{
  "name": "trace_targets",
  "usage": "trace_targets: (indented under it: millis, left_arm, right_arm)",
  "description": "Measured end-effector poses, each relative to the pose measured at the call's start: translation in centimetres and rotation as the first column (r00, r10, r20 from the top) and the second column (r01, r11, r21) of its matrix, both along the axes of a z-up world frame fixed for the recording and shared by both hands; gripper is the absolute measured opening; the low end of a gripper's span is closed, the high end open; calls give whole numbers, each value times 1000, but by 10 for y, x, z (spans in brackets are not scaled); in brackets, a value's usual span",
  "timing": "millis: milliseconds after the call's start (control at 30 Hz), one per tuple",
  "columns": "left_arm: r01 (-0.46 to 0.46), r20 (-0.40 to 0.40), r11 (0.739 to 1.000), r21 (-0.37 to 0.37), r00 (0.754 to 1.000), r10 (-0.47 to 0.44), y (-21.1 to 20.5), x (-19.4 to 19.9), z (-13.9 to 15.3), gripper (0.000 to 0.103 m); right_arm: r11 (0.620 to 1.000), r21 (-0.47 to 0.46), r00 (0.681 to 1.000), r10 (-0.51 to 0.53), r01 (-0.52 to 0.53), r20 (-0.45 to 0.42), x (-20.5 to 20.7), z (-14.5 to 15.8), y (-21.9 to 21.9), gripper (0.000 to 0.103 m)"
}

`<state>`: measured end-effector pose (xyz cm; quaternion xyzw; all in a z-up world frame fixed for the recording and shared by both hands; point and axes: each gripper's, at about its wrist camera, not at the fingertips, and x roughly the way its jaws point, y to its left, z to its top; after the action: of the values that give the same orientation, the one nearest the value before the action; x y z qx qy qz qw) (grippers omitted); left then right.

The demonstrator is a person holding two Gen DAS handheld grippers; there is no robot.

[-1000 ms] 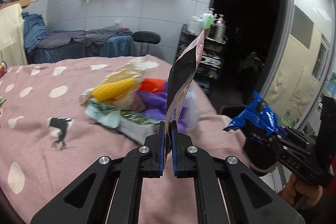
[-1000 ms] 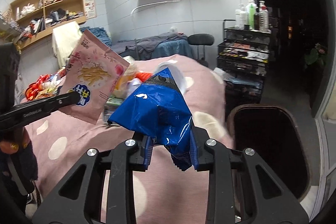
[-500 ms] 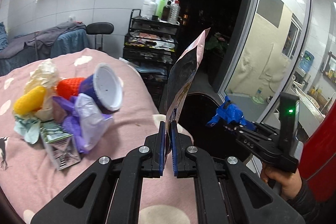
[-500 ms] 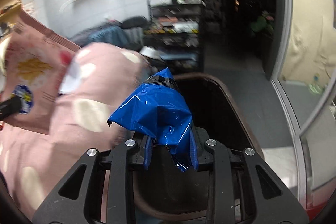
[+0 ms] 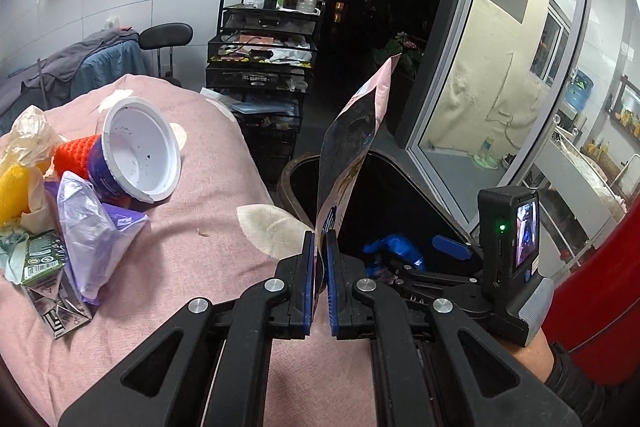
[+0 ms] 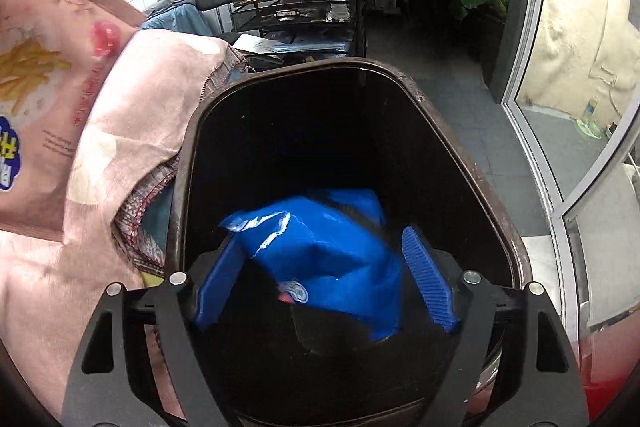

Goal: Collect trash
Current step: 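Carry both items over the black bin and open the right tool to drop the wrapper, then open the left tool over the bin to drop the pink snack bag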

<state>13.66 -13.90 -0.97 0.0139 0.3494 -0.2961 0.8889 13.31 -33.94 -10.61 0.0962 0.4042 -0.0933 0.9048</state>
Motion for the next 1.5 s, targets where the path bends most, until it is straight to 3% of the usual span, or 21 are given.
trace_targets:
  millis: [333, 700, 1167, 1367, 1400, 1467, 1500]
  left_arm:
    - [20, -23, 1000, 18, 1000, -20, -11, 4, -4, 6]
    - [65, -77, 997, 35, 995, -62, -39, 13, -11, 6]
    - [140, -198, 982, 130, 974, -113, -89, 26, -36, 6]
    - [159, -210, 973, 169, 970, -122, -100, 24, -42, 7]
    - [163, -210, 971, 177, 970, -125, -101, 23, -44, 10]
    - [165, -208, 966, 198, 970, -123, -105, 25, -45, 35]
    - [159, -199, 967, 202, 973, -118, -105, 23, -46, 60]
  right_arm:
    - [999, -26, 995, -39, 42, 88, -13, 26, -5, 94]
    - [983, -60, 970, -160, 174, 181, -27, 57, -36, 97]
    - [963, -65, 945, -241, 261, 222, -39, 72, -67, 97]
    - [961, -62, 943, -249, 268, 221, -40, 72, -70, 97]
    - [961, -62, 943, -249, 268, 221, -40, 72, -70, 97]
    - [961, -62, 942, -250, 269, 223, -42, 71, -69, 97]
    - [961, -61, 942, -251, 270, 223, -42, 72, -70, 97]
